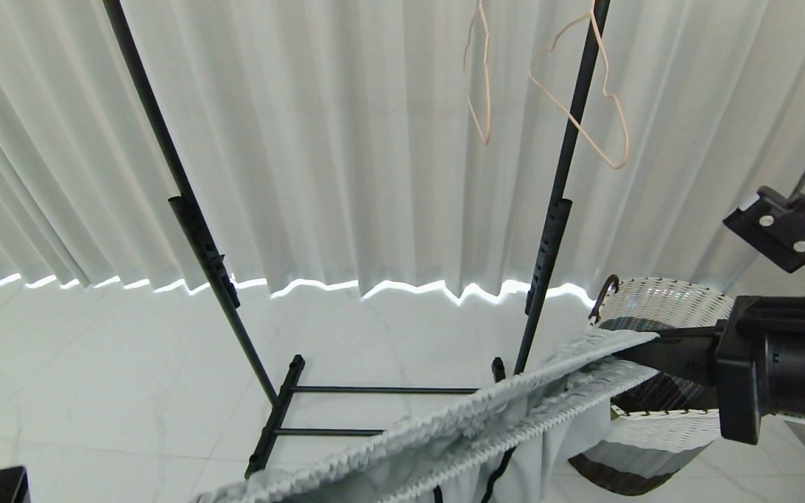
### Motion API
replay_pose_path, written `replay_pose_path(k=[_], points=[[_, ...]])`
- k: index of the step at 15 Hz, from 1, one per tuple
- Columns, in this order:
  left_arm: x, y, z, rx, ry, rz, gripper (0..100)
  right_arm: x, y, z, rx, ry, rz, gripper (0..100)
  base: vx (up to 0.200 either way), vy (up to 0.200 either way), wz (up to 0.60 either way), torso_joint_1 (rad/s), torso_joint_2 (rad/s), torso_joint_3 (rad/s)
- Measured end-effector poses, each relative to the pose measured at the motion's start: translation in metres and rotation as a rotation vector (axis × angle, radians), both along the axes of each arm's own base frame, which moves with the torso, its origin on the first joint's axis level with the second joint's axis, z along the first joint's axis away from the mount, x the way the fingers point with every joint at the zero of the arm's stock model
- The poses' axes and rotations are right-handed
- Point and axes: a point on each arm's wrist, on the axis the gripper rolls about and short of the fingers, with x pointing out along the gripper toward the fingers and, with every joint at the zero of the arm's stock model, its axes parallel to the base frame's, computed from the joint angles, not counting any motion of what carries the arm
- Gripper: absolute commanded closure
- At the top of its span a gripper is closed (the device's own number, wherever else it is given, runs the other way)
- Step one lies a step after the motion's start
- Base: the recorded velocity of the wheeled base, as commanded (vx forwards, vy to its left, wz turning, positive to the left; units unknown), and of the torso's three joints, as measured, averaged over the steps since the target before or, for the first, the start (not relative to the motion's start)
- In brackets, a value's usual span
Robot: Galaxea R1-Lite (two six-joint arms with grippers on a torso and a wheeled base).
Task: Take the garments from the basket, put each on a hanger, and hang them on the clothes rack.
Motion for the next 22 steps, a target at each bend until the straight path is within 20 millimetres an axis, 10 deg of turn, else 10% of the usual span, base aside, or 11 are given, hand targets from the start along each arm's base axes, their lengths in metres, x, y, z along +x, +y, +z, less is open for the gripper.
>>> replay_pose_path(k=[11, 22], points=[[0.087, -0.046, 0.090, 0.111, -0.304, 0.503, 100, 0.006, -0.002, 0.059, 0.164, -0.243, -0.154, 100, 0.000, 0.000, 0.00, 0.000, 0.00, 0.000], [0.089, -0.051, 0.139, 0.061, -0.358, 0.497, 100, 0.002, -0.014, 0.146, 0.143, -0.376, -0.152, 100, 0.000, 0.000, 0.00, 0.000, 0.00, 0.000]])
